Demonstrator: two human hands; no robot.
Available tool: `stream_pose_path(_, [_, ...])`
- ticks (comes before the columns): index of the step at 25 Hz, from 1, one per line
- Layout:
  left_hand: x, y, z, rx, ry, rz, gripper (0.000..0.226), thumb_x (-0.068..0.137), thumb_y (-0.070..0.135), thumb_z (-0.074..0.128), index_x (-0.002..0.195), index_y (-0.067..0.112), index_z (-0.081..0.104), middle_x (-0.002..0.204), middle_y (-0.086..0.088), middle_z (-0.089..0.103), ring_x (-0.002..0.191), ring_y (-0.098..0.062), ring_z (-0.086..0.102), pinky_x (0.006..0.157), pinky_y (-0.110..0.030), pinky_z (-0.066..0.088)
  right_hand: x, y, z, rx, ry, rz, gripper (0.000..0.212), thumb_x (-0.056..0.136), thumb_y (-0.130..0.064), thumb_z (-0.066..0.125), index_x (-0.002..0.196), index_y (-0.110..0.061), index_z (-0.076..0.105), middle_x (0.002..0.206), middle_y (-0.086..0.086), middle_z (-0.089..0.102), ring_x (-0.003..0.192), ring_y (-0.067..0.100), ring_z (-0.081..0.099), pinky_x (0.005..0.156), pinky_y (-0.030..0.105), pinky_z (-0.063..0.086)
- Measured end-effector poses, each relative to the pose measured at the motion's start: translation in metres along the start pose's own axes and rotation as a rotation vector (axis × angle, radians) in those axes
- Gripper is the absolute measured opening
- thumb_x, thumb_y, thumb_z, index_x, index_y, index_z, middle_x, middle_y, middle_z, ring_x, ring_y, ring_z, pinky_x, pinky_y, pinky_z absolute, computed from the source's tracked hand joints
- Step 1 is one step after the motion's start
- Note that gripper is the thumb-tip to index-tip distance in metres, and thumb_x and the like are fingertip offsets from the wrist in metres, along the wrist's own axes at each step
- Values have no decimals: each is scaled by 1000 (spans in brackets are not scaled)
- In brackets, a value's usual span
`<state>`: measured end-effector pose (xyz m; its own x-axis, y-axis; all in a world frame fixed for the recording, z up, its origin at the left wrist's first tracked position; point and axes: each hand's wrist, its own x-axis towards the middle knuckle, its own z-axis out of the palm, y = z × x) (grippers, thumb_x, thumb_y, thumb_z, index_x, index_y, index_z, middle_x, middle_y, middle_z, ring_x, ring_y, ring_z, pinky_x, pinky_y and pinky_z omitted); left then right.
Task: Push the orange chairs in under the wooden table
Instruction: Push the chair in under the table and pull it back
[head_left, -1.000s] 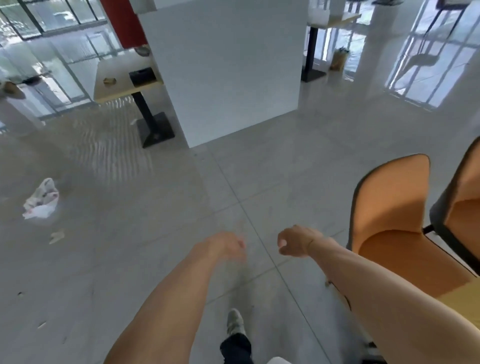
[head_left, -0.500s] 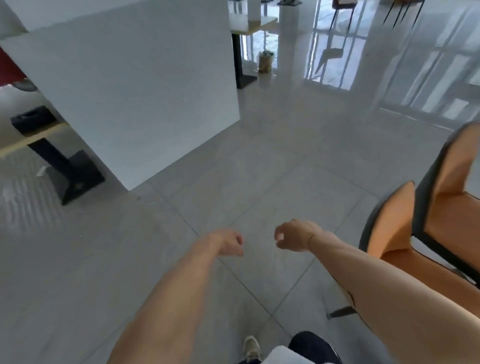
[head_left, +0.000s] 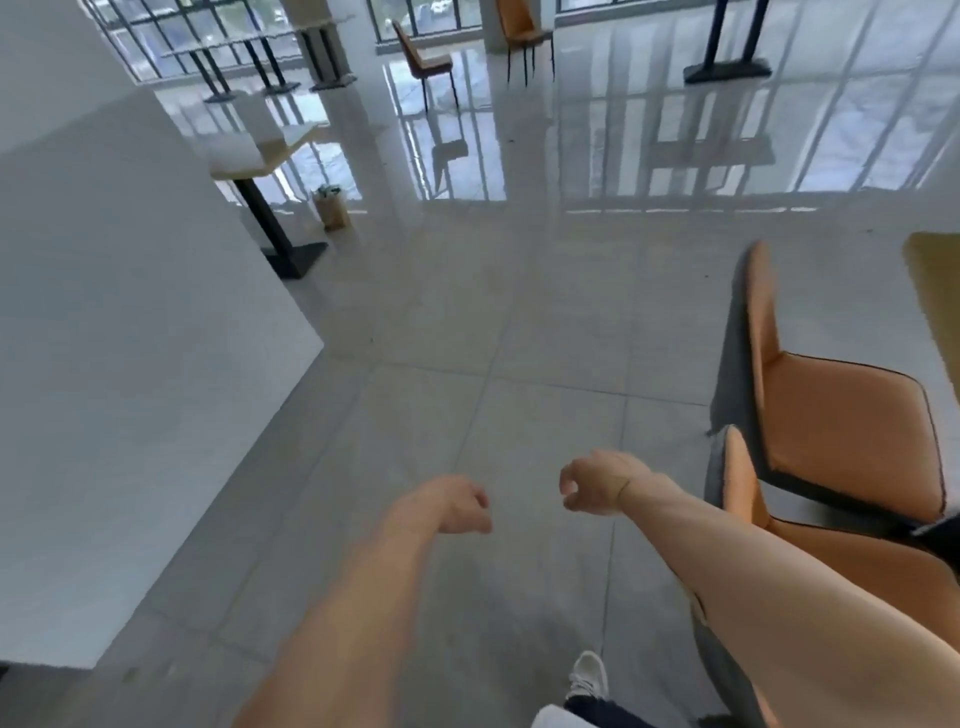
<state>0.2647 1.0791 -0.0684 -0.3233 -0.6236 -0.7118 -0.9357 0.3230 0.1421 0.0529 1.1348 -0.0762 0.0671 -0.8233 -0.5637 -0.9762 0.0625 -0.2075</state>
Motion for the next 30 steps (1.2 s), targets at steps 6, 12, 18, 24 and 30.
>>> stream_pose_path(6, [102, 90, -96, 180, -41, 216, 47, 86, 37, 67, 130, 26, 58, 133, -3, 60, 119, -23, 56, 102, -31, 45, 20, 81, -56, 153, 67, 247, 33, 99, -31, 46, 125, -23, 63, 130, 3, 61, 117, 28, 59, 98, 41, 46])
stream_pose_path(12, [192, 188, -133, 449, -153, 505, 45, 84, 40, 66, 128, 30, 57, 132, -1, 59, 119, -23, 56, 104, -38, 43, 3, 157, -47, 403, 147, 634, 34, 97, -30, 44, 124, -21, 64, 125, 6, 64, 111, 28, 61, 90, 39, 52])
stream_pose_path(18, [243, 254, -147, 799, -243, 772, 47, 84, 42, 65, 129, 29, 57, 130, 1, 59, 118, -22, 55, 103, -36, 44, -18, 150, -26, 675, 302, 978, 35, 98, -39, 40, 126, -31, 59, 127, 3, 63, 111, 27, 60, 91, 40, 51])
stream_pose_path(24, [207, 309, -99, 981, -344, 1070, 42, 83, 40, 64, 124, 32, 61, 124, 5, 59, 114, -17, 56, 98, -33, 47, -67, 95, 40, 905, 310, 1324, 32, 95, -42, 50, 125, -34, 58, 122, -3, 63, 102, 20, 61, 79, 33, 52])
stream_pose_path(30, [165, 327, -56, 1102, -311, 1252, 34, 83, 41, 56, 116, 34, 63, 114, 6, 61, 97, -16, 62, 87, -38, 55, -91, 46, 91, 1075, 328, 1513, 32, 93, -37, 45, 123, -35, 58, 116, -3, 64, 95, 17, 59, 83, 35, 53])
